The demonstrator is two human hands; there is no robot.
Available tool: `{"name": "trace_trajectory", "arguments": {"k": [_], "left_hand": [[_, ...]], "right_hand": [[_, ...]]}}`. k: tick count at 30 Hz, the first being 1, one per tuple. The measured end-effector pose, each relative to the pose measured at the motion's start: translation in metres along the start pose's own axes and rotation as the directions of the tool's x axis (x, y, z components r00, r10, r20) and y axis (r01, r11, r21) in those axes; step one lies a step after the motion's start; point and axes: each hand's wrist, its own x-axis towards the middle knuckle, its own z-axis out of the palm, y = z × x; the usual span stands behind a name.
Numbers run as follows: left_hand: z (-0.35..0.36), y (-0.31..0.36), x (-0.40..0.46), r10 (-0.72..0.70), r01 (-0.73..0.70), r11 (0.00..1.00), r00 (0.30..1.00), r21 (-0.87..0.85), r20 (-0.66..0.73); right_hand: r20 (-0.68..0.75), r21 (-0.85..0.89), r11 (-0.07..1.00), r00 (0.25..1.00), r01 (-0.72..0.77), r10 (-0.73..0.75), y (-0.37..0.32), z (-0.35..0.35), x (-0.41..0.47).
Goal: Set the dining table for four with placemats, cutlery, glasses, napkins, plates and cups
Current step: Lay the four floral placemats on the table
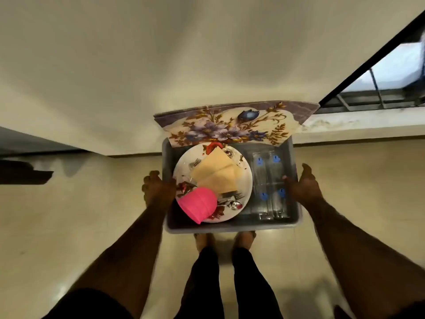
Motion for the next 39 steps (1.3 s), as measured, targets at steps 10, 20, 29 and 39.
{"name": "trace_trajectory", "arguments": {"k": [10,20,29,39], "left_hand": [[-0.007,-0.017,0.060,-0.268,0.341,0.869,0.933,-0.359,0.239],[-0.038,-0.004,0.034,-0.193,0.308,0.834,0.940,-0.457,0.280],[-0.107,0.048,-0.024,-0.013,0.214,0.881,0.903,-0.421,0.430],[-0.148,0.148,-0.079,0.248,-0.135,0.966,0.715,-0.219,0.654]], "right_hand": [[-0.001,0.130,0.977,0.985,-0.171,0.173,0.016,0.001,0.047],[0.003,0.291,0.940,0.983,-0.177,0.184,0.022,-0.023,0.031],[0.014,0.518,0.830,0.972,-0.206,0.233,0.029,-0.088,-0.097],[-0.115,0.843,0.504,0.852,-0.189,0.511,0.105,-0.082,-0.309]]}}
